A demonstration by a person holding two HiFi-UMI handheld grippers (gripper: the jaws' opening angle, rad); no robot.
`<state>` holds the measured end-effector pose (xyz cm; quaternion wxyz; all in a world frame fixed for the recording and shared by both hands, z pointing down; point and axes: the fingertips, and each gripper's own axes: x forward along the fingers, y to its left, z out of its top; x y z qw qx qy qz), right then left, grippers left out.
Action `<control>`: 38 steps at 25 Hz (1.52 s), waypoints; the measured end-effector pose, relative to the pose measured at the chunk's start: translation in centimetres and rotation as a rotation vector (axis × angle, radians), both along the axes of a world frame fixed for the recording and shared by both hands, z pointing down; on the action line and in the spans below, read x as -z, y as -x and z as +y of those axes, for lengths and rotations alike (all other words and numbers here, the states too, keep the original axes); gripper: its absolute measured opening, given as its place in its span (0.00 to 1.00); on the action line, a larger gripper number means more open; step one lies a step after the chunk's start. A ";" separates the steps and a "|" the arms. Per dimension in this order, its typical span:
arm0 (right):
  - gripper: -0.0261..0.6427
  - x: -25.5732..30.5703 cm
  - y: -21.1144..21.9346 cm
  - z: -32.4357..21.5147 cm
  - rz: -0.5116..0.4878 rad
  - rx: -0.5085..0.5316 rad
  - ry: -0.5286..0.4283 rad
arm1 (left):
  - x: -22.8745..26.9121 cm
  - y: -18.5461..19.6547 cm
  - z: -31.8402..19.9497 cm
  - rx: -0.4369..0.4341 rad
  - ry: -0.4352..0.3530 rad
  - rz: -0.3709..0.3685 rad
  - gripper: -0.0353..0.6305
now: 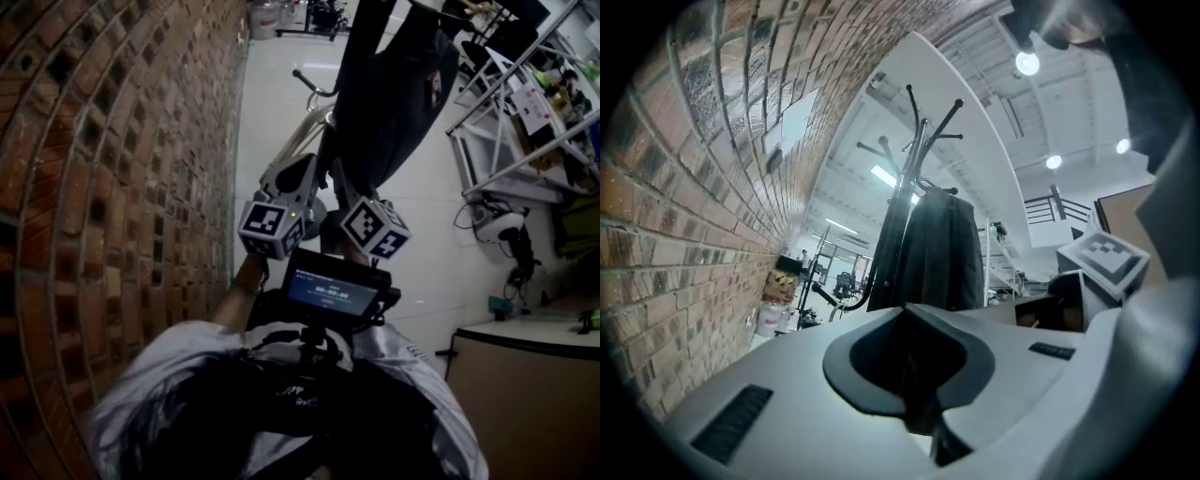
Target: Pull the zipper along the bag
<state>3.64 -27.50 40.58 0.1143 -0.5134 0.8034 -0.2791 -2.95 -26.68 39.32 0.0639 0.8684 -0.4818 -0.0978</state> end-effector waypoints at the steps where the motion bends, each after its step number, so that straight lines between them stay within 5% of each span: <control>1: 0.12 -0.1 -0.1 -0.2 0.017 -0.012 -0.003 | -0.1 0.0 0.0 0.000 0.002 0.000 0.07; 9: 0.02 -0.7 0.0 -0.6 0.083 0.009 -0.026 | -0.7 0.9 -0.2 0.028 0.030 0.006 0.07; 17: 0.02 1.3 -0.2 0.2 -0.049 0.033 -0.015 | -0.6 0.9 -0.3 0.023 0.027 0.001 0.07; 33: 0.03 2.1 0.4 1.6 -0.049 0.059 0.003 | -1.4 -0.2 -0.7 -0.010 0.041 0.003 0.07; 38: 0.03 1.8 0.8 2.1 -0.126 0.084 0.052 | -1.0 -0.6 -0.8 -0.026 0.033 0.009 0.07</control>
